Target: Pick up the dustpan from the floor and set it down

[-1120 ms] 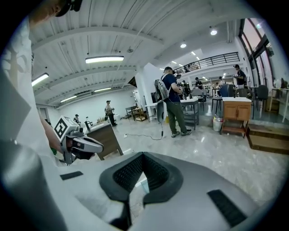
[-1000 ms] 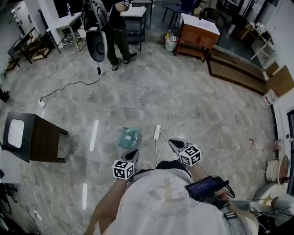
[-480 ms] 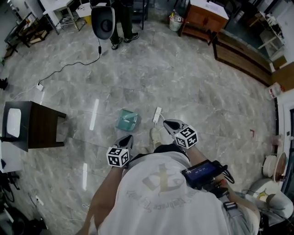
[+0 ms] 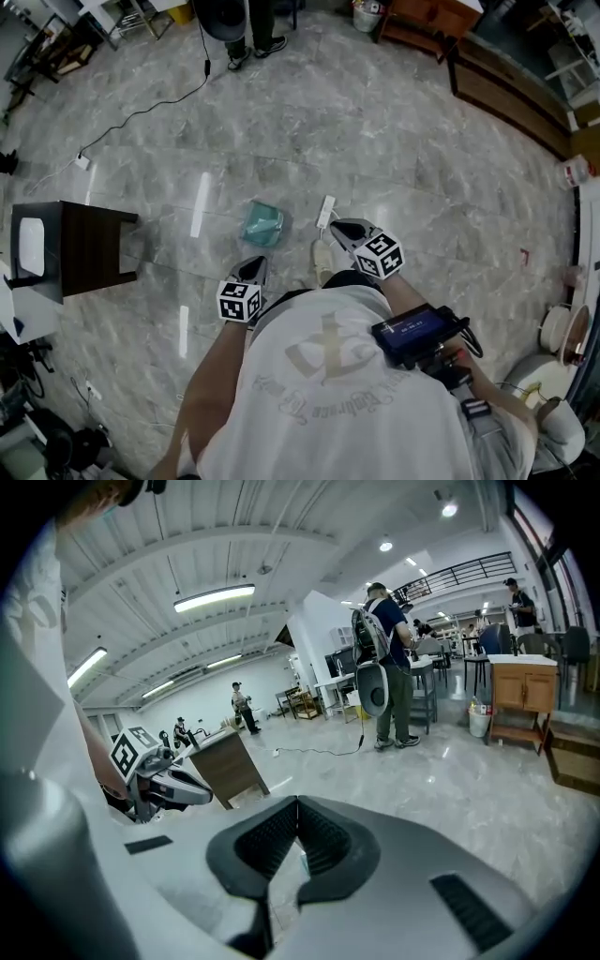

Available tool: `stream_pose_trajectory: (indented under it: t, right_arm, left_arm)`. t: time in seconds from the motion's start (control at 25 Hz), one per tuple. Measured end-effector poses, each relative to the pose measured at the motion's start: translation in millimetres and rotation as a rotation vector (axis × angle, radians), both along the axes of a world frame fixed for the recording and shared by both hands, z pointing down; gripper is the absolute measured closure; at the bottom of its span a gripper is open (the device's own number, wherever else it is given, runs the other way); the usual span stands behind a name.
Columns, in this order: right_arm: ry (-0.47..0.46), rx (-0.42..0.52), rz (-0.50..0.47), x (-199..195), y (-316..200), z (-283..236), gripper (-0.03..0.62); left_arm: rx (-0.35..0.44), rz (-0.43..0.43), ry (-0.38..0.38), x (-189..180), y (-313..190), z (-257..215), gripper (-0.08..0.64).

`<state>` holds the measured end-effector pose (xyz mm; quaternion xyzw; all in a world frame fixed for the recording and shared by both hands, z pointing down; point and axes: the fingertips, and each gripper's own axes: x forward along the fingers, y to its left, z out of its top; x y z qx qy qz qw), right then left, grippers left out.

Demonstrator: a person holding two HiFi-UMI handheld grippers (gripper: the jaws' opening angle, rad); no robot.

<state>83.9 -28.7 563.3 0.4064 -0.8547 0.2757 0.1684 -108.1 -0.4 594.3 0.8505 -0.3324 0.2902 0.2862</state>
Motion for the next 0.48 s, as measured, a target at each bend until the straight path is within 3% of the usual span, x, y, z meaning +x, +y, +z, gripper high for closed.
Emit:
stream_pose_trajectory:
  t: [0.2, 0.48]
  right_arm:
    - [-0.027, -0.057, -0.004, 5, -26, 28, 0.575]
    - [-0.04, -0.073, -0.022, -3, -35, 29, 0.575]
  left_arm:
    - [-0.011, 0.064, -0.112, -7, -27, 25, 0.548]
    - [-0.005, 0.108, -0.175, -13, -38, 28, 0.548]
